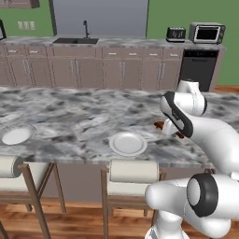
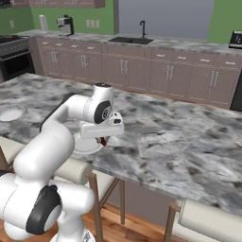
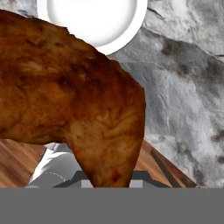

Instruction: Take the chicken drumsticks from the pan and place one on each plate on the dining counter.

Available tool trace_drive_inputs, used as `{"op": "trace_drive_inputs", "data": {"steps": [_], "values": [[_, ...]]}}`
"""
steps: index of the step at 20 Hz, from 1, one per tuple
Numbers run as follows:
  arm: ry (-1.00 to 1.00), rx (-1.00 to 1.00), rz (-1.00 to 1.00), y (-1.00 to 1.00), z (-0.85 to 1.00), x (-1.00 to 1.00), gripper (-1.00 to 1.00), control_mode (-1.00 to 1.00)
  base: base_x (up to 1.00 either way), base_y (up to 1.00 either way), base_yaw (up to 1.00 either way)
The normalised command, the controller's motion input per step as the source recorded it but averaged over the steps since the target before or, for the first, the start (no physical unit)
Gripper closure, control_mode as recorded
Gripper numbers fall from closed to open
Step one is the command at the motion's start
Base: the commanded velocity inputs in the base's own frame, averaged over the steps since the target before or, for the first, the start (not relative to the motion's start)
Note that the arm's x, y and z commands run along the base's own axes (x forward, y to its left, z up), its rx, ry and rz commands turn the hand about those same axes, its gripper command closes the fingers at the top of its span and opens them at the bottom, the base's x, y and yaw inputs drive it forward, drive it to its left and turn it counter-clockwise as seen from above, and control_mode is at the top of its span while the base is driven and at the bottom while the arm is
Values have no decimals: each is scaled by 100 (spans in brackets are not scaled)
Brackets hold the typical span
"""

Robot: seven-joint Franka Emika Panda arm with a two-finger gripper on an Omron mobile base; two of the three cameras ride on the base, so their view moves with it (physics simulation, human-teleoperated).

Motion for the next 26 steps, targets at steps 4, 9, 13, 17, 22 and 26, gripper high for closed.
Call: {"op": "trace_drive_inputs", "data": {"steps": [4,9,13,17,22,26], "values": [[0,0,0,0,0,0,100,100,7,1,-4],[0,0,0,0,0,0,100,100,0,0,0],[0,0,0,0,0,0,100,100,0,0,0],[0,0,0,0,0,0,100,100,0,0,0],[0,0,0,0,0,0,100,100,0,0,0],[0,0,0,0,0,0,100,100,2,2,0]]}}
